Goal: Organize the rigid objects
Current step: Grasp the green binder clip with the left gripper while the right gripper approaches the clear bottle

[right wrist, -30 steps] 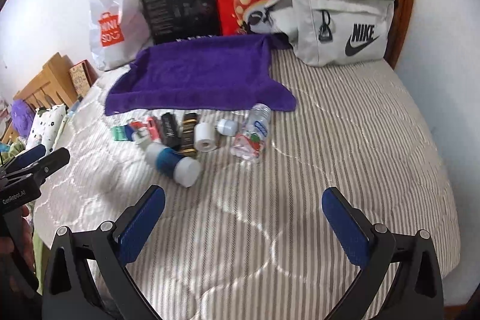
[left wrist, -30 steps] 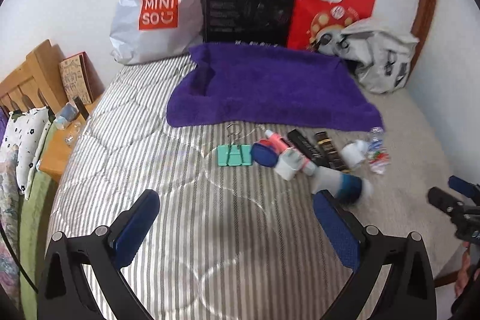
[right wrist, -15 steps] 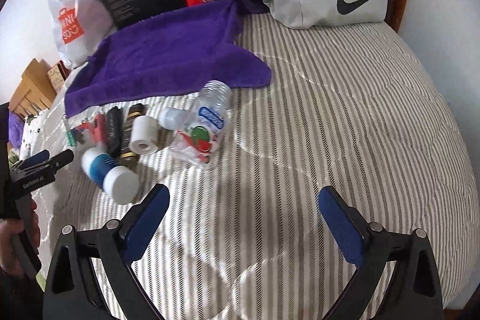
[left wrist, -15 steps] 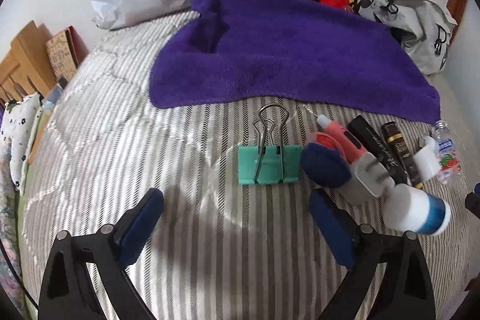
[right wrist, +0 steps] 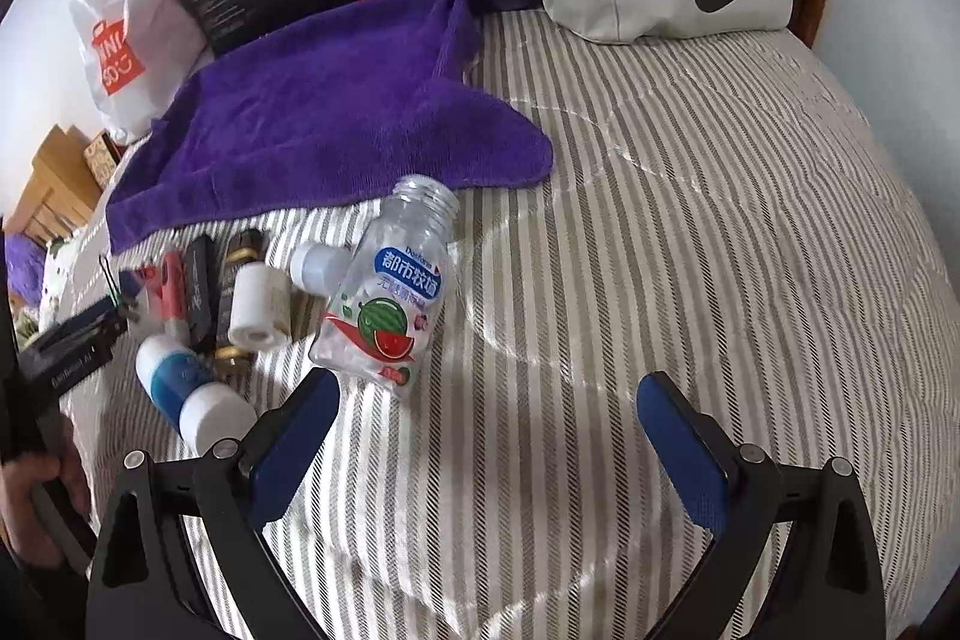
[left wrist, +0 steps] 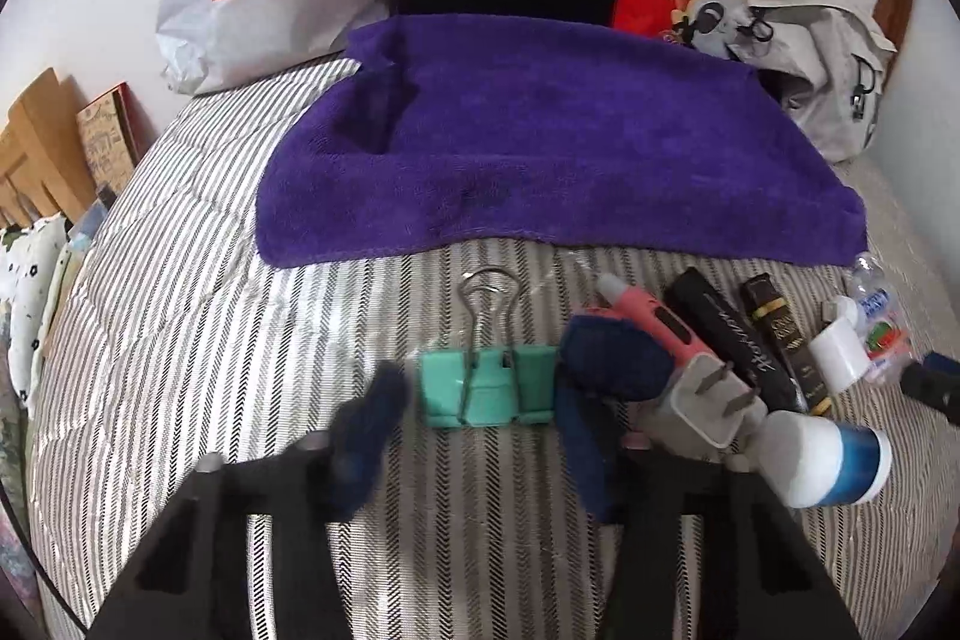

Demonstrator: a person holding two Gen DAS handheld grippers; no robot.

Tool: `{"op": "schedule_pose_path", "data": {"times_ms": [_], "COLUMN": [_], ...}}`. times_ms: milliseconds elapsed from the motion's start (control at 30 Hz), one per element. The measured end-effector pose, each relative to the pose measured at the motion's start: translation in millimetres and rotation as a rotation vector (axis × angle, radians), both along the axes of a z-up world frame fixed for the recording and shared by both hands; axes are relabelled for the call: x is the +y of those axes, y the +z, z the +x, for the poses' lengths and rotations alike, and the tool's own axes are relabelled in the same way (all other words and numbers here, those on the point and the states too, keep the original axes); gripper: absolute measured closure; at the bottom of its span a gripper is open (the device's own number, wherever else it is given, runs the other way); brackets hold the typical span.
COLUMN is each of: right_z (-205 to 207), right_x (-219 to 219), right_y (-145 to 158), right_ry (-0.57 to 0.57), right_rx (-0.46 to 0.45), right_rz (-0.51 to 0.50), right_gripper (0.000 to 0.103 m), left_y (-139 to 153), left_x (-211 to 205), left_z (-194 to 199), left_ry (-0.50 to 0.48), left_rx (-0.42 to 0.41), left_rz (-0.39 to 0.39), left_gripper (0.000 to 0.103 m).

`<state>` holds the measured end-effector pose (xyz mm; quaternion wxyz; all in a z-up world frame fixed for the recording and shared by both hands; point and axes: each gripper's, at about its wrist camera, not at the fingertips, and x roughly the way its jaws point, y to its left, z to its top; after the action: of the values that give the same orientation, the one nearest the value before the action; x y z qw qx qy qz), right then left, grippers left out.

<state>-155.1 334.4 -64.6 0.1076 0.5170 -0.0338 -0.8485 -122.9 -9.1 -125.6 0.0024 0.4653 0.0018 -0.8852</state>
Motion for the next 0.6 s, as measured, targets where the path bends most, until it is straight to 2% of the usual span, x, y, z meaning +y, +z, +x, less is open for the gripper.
{"op": "schedule_pose_path", "data": {"times_ms": [367, 500, 600], "right_z": [-24.9, -31.2, -27.8], "right_x": [-32.6, -34.7, -21.6], "right_y": [7.4, -6.3, -10.2], "right_ry": [0.032, 0.021, 0.003], "right_rx": [0.025, 0.002, -0.008], "right_rz": [-0.027, 0.065, 0.084], "right_gripper": [0.005, 0.009, 0.01], "left_y": [0.6, 0.5, 0.0], "left_x": [-2.4, -3.5, -3.0], "left_z": [-0.1, -0.1, 0.8], "left_ry": [-0.027, -0.037, -0.037], "left_rx": [-0.006, -0.003, -0.002], "left_rz": [0.0, 0.004, 0.004], "left_gripper": [0.064, 0.064, 0.064]}}
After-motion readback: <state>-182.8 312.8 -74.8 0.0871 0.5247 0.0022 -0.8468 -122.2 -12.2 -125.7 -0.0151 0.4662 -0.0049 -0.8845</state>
